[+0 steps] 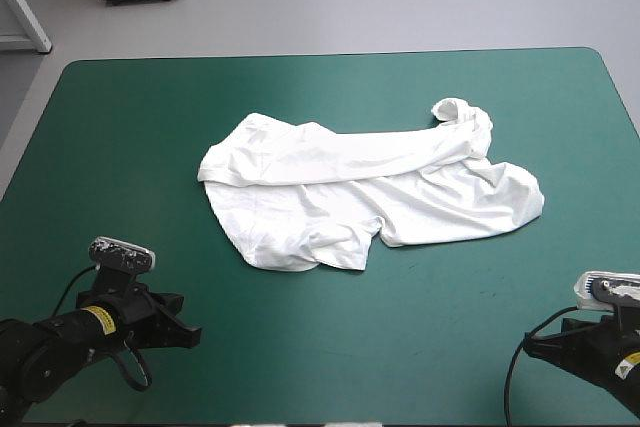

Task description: Fold the cloth

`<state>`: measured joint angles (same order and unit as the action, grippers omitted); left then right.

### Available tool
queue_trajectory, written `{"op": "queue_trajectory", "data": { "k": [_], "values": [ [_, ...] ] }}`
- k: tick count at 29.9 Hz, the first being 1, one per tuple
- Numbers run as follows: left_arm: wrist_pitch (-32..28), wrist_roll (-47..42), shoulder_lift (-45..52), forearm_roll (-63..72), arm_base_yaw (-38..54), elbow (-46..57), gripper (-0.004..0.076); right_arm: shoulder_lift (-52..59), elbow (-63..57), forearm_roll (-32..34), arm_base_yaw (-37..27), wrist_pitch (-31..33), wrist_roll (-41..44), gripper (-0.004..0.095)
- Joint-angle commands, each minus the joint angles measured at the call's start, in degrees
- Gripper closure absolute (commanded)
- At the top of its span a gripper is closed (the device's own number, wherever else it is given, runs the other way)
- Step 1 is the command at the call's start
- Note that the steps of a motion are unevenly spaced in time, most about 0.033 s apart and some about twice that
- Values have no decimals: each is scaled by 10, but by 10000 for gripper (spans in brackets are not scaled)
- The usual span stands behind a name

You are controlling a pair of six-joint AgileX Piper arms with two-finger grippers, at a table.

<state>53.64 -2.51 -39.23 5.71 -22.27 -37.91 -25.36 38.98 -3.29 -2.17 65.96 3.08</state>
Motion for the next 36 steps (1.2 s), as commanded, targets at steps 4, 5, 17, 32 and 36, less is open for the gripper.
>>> {"op": "queue_trajectory", "data": {
  "k": [4,5,17,32,36],
  "values": [
    [-30,-6,-5,9,-5,-15,746,-9,15,0,1,-31,-2,925],
    [-30,-6,-5,9,-5,-15,746,-9,15,0,1,-31,-2,925],
    [-30,-6,-5,9,-5,-15,746,-36,107,3,1,42,-45,800],
    [-31,-6,-5,9,-5,-15,746,-320,409,-18,10,18,-31,380],
    [-31,-6,-5,9,-5,-15,746,-448,460,-60,27,17,-39,345]
  ]
}}
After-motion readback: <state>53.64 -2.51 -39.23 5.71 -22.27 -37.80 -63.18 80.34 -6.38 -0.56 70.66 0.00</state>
